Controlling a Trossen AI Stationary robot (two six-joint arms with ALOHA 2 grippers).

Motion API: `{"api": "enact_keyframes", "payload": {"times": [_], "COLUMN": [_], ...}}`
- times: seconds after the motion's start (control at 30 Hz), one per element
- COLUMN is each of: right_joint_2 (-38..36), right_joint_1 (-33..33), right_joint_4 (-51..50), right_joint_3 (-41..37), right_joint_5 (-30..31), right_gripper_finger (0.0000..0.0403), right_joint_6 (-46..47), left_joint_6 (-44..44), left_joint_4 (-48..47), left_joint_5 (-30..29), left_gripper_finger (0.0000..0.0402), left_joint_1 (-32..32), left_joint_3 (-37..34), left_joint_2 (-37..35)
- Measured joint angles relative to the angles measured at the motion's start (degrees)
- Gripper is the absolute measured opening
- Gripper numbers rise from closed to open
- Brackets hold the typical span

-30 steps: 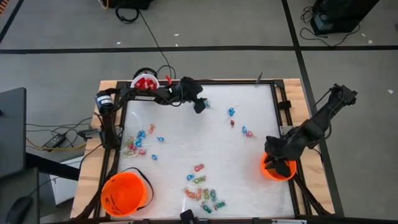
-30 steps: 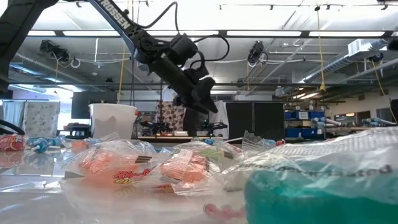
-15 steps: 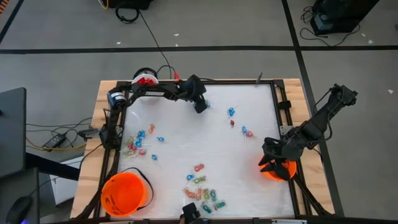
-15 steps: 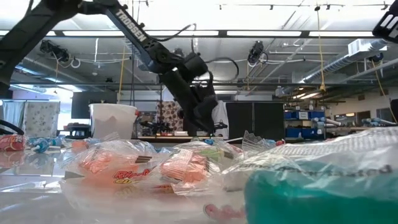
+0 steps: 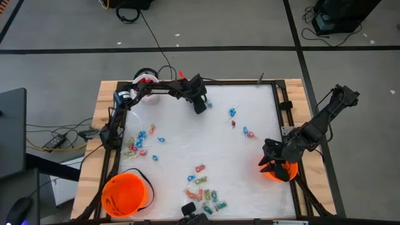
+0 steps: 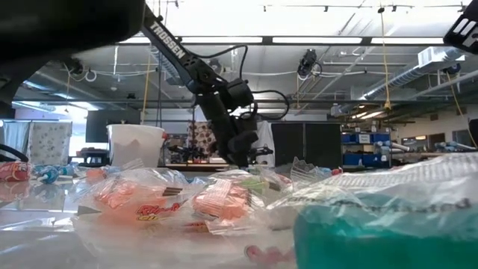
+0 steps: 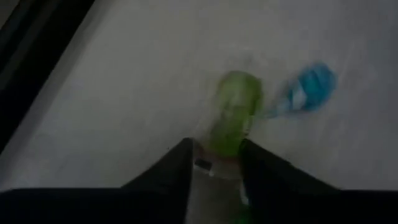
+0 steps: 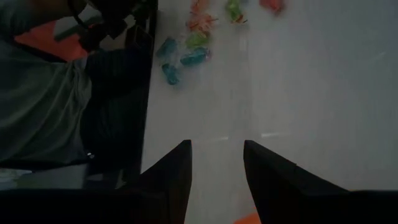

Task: Sort candy by brand, put in halloween buckets
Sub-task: Put the top green candy into the right orange bucket

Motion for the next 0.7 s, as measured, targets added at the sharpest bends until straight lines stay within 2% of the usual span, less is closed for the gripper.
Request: {"api": "enact_keyframes", "payload": {"times": [0.1, 0.2, 0.37, 0.53, 0.6, 0.7], "right_joint_2": [-0.02, 0.29, 3.20, 8.15, 10.31, 13.29], "right_joint_1": [0.00, -0.02, -0.49, -3.37, -5.24, -8.72], "right_joint_4": [0.01, 0.02, -0.12, -0.06, -0.03, 0.78], "right_joint_3": [0.00, 0.00, 0.02, 0.02, 0.02, 0.02], "right_joint_5": [4.28, 13.20, 32.62, 48.66, 52.96, 54.53], "right_gripper_finger": [0.0156, 0.0156, 0.0156, 0.0156, 0.0156, 0.0156], "right_joint_6": [-1.97, -4.57, -7.80, -10.63, -10.59, -11.63], "left_joint_6": [0.00, -0.29, -0.39, 0.38, 1.30, 3.02], "left_joint_4": [0.17, -0.25, -0.69, 0.03, 0.27, 1.10], "left_joint_5": [-2.02, -4.75, -6.34, 0.61, 2.69, 4.65], "left_gripper_finger": [0.0056, 0.0011, 0.0019, 0.0011, 0.0009, 0.0009], "left_joint_1": [-0.24, -0.24, -1.60, -5.36, -7.74, -11.76], "left_joint_3": [0.00, 0.13, 0.31, 0.33, 0.33, 0.33], "left_joint_2": [-0.21, -0.43, -2.08, -5.29, -6.55, -8.23]}}
